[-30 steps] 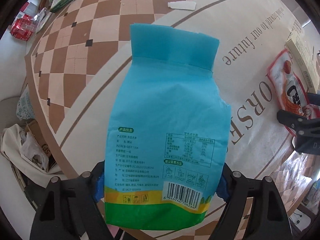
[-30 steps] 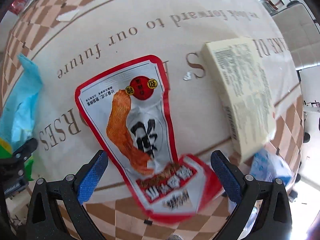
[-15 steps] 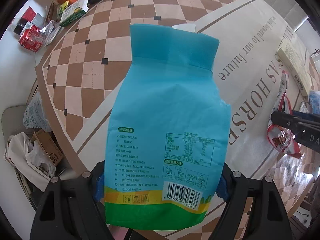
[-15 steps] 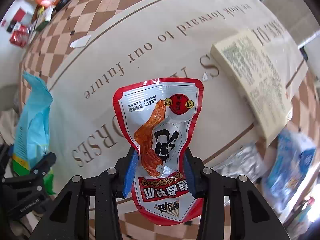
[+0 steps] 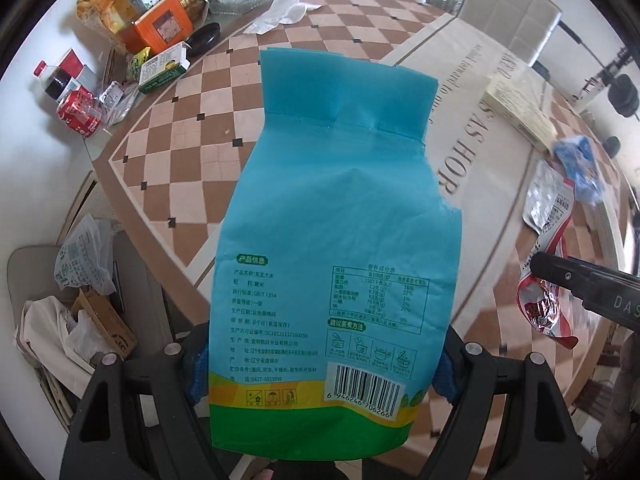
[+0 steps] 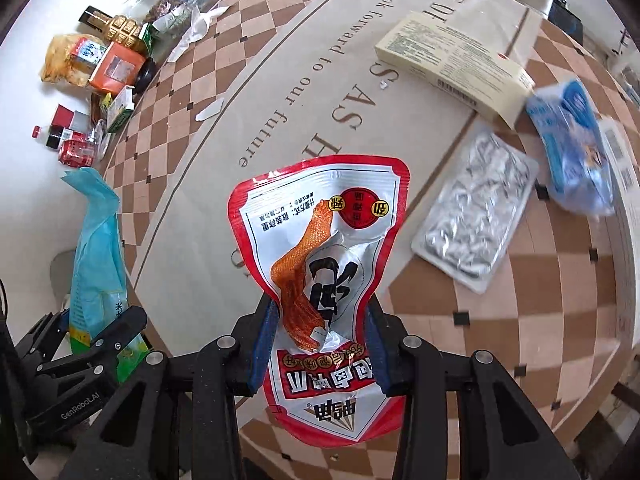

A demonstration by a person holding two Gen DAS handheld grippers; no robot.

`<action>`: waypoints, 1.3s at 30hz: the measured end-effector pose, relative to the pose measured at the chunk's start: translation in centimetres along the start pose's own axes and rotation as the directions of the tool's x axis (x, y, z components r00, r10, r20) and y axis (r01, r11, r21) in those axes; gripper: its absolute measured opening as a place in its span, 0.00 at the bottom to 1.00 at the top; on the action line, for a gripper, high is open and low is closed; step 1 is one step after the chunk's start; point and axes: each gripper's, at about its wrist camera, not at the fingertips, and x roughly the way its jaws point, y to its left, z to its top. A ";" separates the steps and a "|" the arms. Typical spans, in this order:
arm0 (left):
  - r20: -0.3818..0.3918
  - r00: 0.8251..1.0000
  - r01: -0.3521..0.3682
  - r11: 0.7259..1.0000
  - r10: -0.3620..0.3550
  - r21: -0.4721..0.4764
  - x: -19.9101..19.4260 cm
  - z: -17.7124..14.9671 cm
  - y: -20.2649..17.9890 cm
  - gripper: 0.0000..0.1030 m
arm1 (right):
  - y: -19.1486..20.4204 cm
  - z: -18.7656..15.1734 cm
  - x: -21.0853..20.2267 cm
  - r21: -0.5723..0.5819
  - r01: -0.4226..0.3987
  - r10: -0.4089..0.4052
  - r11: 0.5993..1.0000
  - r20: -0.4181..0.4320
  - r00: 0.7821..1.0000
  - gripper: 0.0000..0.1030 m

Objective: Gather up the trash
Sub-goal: 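Carry bag and wrapper over the white bin and open both grippers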

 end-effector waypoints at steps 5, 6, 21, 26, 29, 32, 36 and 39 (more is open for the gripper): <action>0.020 0.998 0.065 0.995 -0.067 0.073 -2.3 -5.6 2.5 0.79 | 2.4 -8.4 -1.8 0.048 -0.007 0.004 0.999 0.050 0.999 0.42; 0.017 0.996 0.080 0.993 -0.082 0.091 -2.5 -6.9 3.2 0.79 | 3.3 -10.1 -1.9 0.057 -0.007 0.004 0.998 0.060 0.998 0.42; -0.251 0.946 0.243 0.960 -0.203 0.141 8.4 -23.0 10.7 0.79 | 10.5 -38.4 8.1 0.278 0.024 -0.005 0.960 -0.066 0.998 0.42; -0.341 0.916 0.260 0.960 -0.211 0.107 18.1 -23.9 10.0 0.79 | 8.9 -42.7 17.1 0.302 0.077 -0.038 0.950 -0.133 0.990 0.42; -0.378 0.904 0.255 0.962 -0.201 0.098 24.3 -23.9 9.5 0.79 | 7.5 -44.2 23.2 0.316 0.086 -0.035 0.945 -0.164 0.986 0.42; -0.397 0.895 0.259 0.961 -0.201 0.097 30.1 -24.2 8.9 0.79 | 5.6 -45.0 29.7 0.336 0.071 -0.011 0.939 -0.179 0.984 0.42; -0.412 0.882 0.277 0.959 -0.228 0.063 37.1 -23.7 8.1 0.83 | 2.5 -44.5 36.8 0.347 0.060 0.004 0.936 -0.179 0.984 0.42; -0.435 0.860 0.296 0.955 -0.268 -0.004 41.4 -24.1 9.0 0.90 | 0.2 -43.3 41.5 0.354 0.061 0.011 0.933 -0.197 0.980 0.43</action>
